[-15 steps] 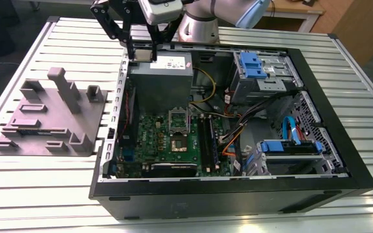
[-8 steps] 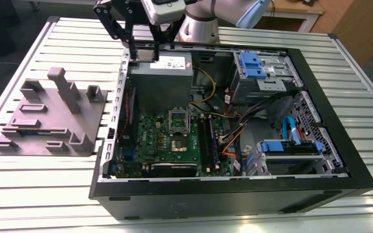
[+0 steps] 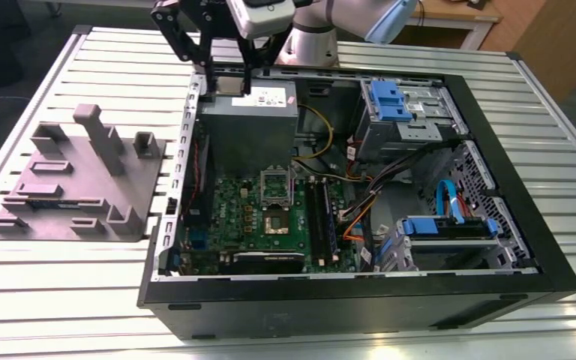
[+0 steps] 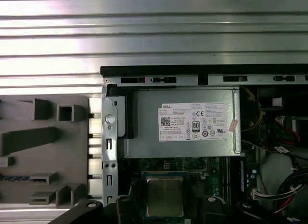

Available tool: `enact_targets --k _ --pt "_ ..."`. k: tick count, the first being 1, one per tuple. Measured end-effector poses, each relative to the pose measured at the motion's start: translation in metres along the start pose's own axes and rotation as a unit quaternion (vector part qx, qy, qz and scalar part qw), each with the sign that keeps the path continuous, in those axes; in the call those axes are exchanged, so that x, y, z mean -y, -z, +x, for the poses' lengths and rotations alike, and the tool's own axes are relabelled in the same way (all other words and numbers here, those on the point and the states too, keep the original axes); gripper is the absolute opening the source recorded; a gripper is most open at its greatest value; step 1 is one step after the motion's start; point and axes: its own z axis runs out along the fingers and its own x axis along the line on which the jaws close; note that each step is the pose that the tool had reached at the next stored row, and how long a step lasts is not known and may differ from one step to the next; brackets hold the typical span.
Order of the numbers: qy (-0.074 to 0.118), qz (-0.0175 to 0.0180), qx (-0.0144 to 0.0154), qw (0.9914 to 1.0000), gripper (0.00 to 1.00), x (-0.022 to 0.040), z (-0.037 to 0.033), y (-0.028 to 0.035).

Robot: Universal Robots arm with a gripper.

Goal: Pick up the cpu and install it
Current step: 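Pick up the cpu and move it towards the insertion slot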

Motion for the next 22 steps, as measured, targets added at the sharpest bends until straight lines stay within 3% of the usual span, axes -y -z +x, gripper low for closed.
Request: enact_targets --k 22 --pt "0.0 0.0 0.0 1.0 0.47 -0.0004 -0.0109 -0.0001"
